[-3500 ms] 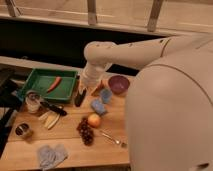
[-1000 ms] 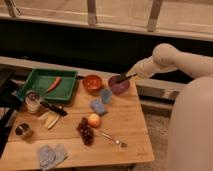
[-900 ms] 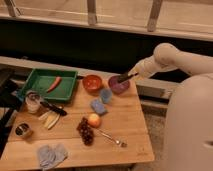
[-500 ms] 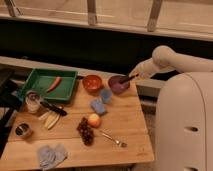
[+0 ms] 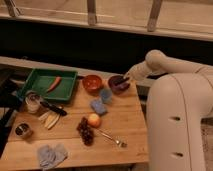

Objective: Wipe purple bowl with eraser

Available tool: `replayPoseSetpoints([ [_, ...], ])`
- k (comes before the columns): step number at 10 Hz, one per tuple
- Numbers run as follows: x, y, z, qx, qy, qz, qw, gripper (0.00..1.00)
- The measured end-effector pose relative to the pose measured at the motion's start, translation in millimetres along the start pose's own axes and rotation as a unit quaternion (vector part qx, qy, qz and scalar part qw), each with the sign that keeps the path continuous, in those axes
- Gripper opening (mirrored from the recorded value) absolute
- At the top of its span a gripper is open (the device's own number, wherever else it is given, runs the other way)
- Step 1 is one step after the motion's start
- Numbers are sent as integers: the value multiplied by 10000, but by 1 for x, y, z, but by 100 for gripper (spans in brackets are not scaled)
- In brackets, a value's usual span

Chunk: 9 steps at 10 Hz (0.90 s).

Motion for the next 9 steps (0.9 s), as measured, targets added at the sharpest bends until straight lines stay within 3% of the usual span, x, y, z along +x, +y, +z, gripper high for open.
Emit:
replayPoseSetpoints([
  [3, 9, 6, 10, 94, 89, -45, 9999, 0],
  [7, -5, -36, -5, 337, 45, 244, 9991, 0],
  [9, -16, -37, -6, 301, -31, 371, 9989, 0],
])
